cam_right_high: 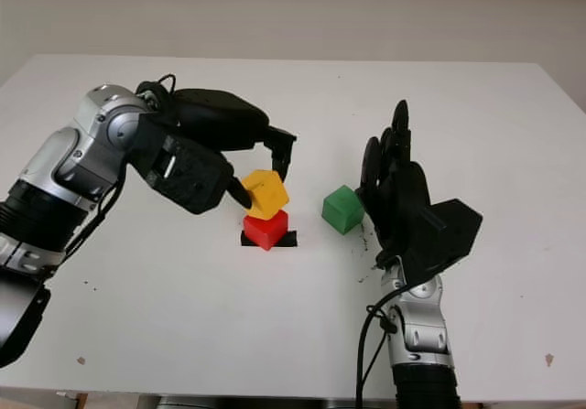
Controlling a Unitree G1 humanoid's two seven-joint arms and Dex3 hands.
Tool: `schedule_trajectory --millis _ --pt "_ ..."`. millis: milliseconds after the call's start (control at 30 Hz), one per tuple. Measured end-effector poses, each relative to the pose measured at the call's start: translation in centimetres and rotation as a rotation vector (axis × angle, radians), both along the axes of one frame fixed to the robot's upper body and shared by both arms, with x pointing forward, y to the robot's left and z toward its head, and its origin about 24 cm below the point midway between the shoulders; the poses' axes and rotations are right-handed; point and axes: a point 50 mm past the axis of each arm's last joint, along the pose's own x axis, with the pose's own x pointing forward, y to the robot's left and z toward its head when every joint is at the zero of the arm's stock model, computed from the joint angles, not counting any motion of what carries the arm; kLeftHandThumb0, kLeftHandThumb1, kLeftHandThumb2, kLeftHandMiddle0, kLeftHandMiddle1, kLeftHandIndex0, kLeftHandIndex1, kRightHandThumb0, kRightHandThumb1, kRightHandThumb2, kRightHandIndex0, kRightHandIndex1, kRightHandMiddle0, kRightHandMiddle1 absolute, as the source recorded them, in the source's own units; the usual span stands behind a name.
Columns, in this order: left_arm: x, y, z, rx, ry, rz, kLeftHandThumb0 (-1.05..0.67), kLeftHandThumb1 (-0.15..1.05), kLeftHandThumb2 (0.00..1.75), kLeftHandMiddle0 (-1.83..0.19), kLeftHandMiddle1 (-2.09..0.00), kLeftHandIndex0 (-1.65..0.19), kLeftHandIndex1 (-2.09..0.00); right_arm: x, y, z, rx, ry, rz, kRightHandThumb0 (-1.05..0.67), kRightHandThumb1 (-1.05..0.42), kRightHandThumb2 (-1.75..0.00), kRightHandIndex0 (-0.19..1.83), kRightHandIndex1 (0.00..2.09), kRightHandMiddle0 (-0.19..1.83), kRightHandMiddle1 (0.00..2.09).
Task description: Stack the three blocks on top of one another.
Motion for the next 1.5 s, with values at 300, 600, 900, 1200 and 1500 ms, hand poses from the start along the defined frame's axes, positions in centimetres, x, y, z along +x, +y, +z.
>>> schedule_trajectory --millis 300,600,900,1200,1500 --pt "0.33 0.06 -0.79 0.025 0.037 0.016 -0.43 1.05 0.09 -0.25 -0.05 -0.26 -1.45 0.00 0.01 0.00 0.002 0.000 -0.004 -0.71 -1.05 -0.65 -0.19 0.00 -0.19 0.00" --pt "0.40 0.01 -0.93 0.024 0.058 0.025 -0.42 1.05 0.08 -0.24 -0.05 -0.31 -1.40 -0.05 0.01 -0.07 0.005 0.002 -0.006 -0.71 -1.05 -0.64 -0.19 0.00 -0.19 0.00" --pt "0.37 0.00 -0.98 0.014 0.083 0.020 -0.46 1.05 0.14 -0.26 -0.05 -0.29 -1.48 -0.13 0.00 -0.02 0.007 -0.001 -0.003 -0.72 -1.05 -0.64 -0.19 0.00 -0.19 0.00" --pt "0.30 -0.17 -0.97 0.011 0.079 0.010 -0.43 1.05 0.14 -0.24 -0.05 -0.28 -1.44 -0.13 0.09 -0.03 0.003 0.000 -0.001 -0.71 -1.05 -0.64 -0.19 0.00 -0.19 0.00" --pt "0.31 -0.39 -1.03 0.011 0.075 0.010 -0.43 1.05 0.14 -0.22 -0.05 -0.25 -1.51 -0.12 0.13 -0.03 0.005 0.000 0.001 -0.73 -1.05 -0.63 -0.19 0.00 -0.19 0.00"
